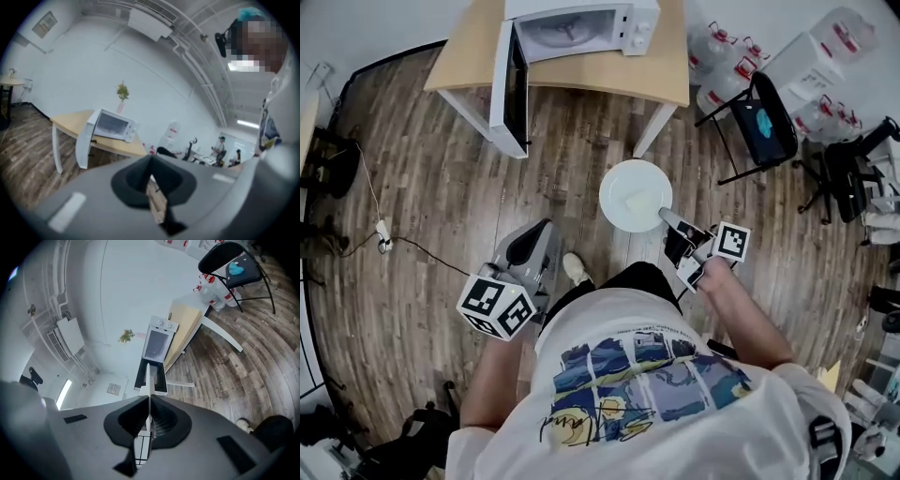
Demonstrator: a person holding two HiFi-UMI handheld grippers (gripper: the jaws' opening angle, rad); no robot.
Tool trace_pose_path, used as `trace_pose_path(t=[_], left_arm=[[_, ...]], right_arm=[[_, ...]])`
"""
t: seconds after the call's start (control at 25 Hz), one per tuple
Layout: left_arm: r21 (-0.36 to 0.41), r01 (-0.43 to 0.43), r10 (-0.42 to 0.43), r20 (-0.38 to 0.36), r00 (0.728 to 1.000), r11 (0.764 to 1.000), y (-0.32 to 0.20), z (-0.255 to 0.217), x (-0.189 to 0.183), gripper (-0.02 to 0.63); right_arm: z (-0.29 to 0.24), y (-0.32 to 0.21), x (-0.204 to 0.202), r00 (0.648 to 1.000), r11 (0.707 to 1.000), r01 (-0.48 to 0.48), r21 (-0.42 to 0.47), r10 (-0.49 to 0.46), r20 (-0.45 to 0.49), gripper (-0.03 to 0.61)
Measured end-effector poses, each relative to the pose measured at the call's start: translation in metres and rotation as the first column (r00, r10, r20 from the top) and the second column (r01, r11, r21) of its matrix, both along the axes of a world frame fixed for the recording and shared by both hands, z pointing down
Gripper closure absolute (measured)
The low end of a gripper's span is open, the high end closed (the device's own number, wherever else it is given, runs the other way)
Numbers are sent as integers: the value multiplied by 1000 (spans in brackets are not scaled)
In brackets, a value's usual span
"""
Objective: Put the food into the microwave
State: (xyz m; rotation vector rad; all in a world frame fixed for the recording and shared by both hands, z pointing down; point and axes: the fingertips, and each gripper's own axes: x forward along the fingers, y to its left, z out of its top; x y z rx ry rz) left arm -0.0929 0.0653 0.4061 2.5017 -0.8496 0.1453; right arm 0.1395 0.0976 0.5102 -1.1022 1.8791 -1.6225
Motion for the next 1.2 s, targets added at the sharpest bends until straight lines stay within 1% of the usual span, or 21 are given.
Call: trace_pose_path(t=[0.16,0.28,0.36,0.52,0.72,0.88,1.2], left_arm=[[40,-5,4,33,999,999,-27,-5,-27,607],[71,7,-11,49,999,997,-47,-9,-35,607],[69,16,-19,50,999,997,-64,-9,-36,607],[48,33,-35,43,998,998,-103,-14,-35,607],[80,71,-76,67,995,994,-142,-27,-28,607],[98,99,-107,80,991,990,-182,-39,-18,607],[111,164,-178,130,975,980,-240,-46,-6,607]], right_arm=[[-2,-37,-19,999,999,-41,-2,41,13,563],[-1,-62,-21,998,998,-54,-23,54,9,563],[3,-84,-18,998,997,-67,-38,67,6,563],[9,-141,-13,997,995,-79,-59,81,20,563],[21,-206,-2,995,994,-86,-73,89,43,563],[30,-267,7,997,993,-71,-94,74,36,563],[53,-370,12,996,991,-56,-125,63,58,563]])
